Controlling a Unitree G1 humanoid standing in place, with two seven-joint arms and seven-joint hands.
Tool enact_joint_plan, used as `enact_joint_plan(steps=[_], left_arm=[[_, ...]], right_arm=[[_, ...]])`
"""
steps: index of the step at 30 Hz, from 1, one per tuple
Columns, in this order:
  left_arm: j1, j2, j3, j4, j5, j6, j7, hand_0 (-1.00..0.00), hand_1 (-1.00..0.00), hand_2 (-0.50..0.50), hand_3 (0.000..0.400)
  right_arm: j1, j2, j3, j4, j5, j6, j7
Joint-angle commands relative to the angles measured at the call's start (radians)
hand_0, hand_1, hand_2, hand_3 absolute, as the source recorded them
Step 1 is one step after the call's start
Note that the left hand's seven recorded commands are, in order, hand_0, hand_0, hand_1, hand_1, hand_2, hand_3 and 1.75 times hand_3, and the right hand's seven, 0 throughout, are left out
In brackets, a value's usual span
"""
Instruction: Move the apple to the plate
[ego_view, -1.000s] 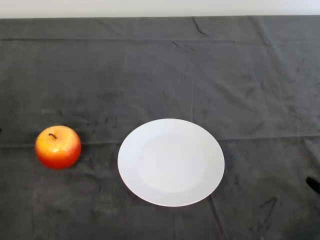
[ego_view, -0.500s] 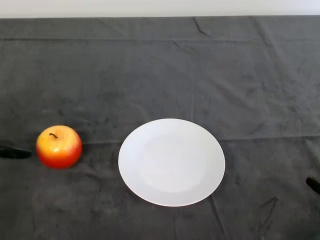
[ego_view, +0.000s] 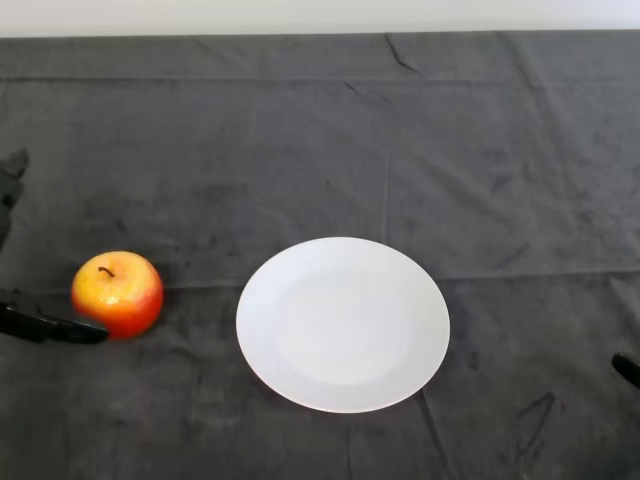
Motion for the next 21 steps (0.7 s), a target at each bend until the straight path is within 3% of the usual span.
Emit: enact_joint_plan(steps=[1,21], left_arm=[[-0.033,-0.017,-0.023,-0.013,0.027,-0.019,-0.015,0.00,0.00,0.00,0.000],[-0.096,-0.076,-0.060,0.176,0.060,-0.135,-0.020,0.00,0.00,0.00,0.000]], right_arm=[[-0.008,0.034,-0.0158,0.039,0.0242,0.049,0.0092],[-0.008,0.034,-0.0165,0.039,0.0235,0.050,0.0096]])
